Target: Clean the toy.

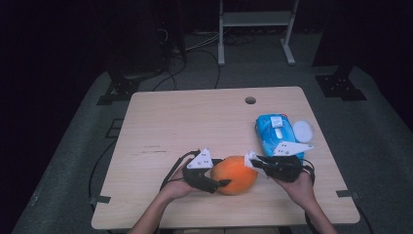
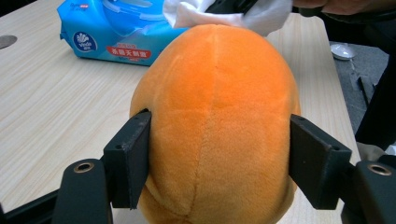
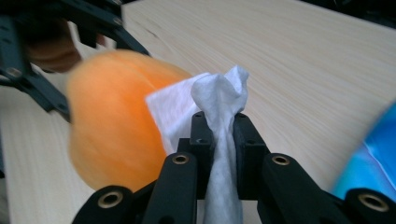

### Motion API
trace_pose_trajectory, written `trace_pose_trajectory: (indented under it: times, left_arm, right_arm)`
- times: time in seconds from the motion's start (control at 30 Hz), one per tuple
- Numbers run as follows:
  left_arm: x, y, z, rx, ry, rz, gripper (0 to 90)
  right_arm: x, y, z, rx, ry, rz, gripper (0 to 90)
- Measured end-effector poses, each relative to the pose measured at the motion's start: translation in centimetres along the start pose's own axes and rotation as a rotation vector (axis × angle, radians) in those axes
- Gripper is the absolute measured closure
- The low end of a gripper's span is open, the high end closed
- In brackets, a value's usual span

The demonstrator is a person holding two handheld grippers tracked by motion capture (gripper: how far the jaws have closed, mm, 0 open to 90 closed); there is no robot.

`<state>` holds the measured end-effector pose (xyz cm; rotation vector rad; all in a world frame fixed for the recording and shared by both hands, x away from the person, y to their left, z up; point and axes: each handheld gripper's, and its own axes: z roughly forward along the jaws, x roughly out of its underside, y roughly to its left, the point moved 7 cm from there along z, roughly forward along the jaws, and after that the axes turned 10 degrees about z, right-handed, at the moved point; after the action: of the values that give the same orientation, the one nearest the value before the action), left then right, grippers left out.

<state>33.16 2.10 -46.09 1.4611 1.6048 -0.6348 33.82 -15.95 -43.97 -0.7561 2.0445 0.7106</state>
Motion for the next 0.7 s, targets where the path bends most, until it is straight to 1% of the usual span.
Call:
trace_pose_trajectory:
  times: [0.07,0.13,0.17,0.2,0.23,0.3,0.33,0.37,0.43,0.5,0.53,0.57,0.63,0.7]
  left_arm:
    - [-0.1,-0.2,0.1,-0.006,0.003,0.012,29.1]
    - [-0.3,-0.3,0.3,-0.006,0.001,0.022,29.1]
    - [-0.3,-0.4,0.3,-0.007,0.002,0.023,29.0]
    - [-0.2,-0.4,0.3,-0.007,0.004,0.024,29.1]
    - [-0.1,-0.3,0.2,-0.006,0.006,0.024,29.1]
    - [0.0,-0.2,0.1,0.0,0.01,0.022,29.3]
    - [0.1,-0.1,0.0,0.003,0.015,0.023,29.3]
    - [0.2,0.0,-0.1,0.004,0.017,0.022,29.3]
    - [0.5,0.2,-0.3,0.012,0.013,0.004,29.4]
    - [0.9,0.5,-0.4,0.018,0.01,-0.015,29.3]
    - [1.0,0.6,-0.5,0.022,0.012,-0.023,29.3]
    - [1.1,0.7,-0.6,0.025,0.012,-0.027,29.3]
    - [1.2,0.9,-0.6,0.025,0.012,-0.034,29.2]
    - [1.2,0.9,-0.6,0.021,0.013,-0.033,29.1]
  right_arm:
    - [-0.7,1.2,0.1,-0.04,-0.023,-0.009,79.8]
    - [-1.2,2.7,0.3,-0.081,-0.042,-0.029,79.8]
    - [-1.4,3.3,0.4,-0.089,-0.041,-0.049,79.8]
    - [-1.4,3.6,0.5,-0.084,-0.035,-0.068,79.8]
    - [-1.4,3.7,0.6,-0.074,-0.031,-0.081,79.8]
    - [-1.3,3.2,0.7,-0.072,-0.028,-0.069,79.8]
    - [-1.2,2.8,0.6,-0.061,-0.022,-0.057,79.8]
    - [-1.0,2.1,0.6,-0.04,-0.021,-0.054,79.8]
    - [-0.5,0.6,0.4,0.004,-0.006,-0.039,79.8]
    - [0.2,-1.0,0.1,0.029,0.012,0.0,79.7]
    - [0.5,-1.5,0.0,0.036,0.022,0.019,79.7]
    - [0.8,-1.9,-0.1,0.045,0.029,0.024,79.6]
    - [1.0,-2.0,-0.2,0.048,0.035,0.027,79.6]
    - [0.9,-1.7,-0.2,0.047,0.032,0.014,79.6]
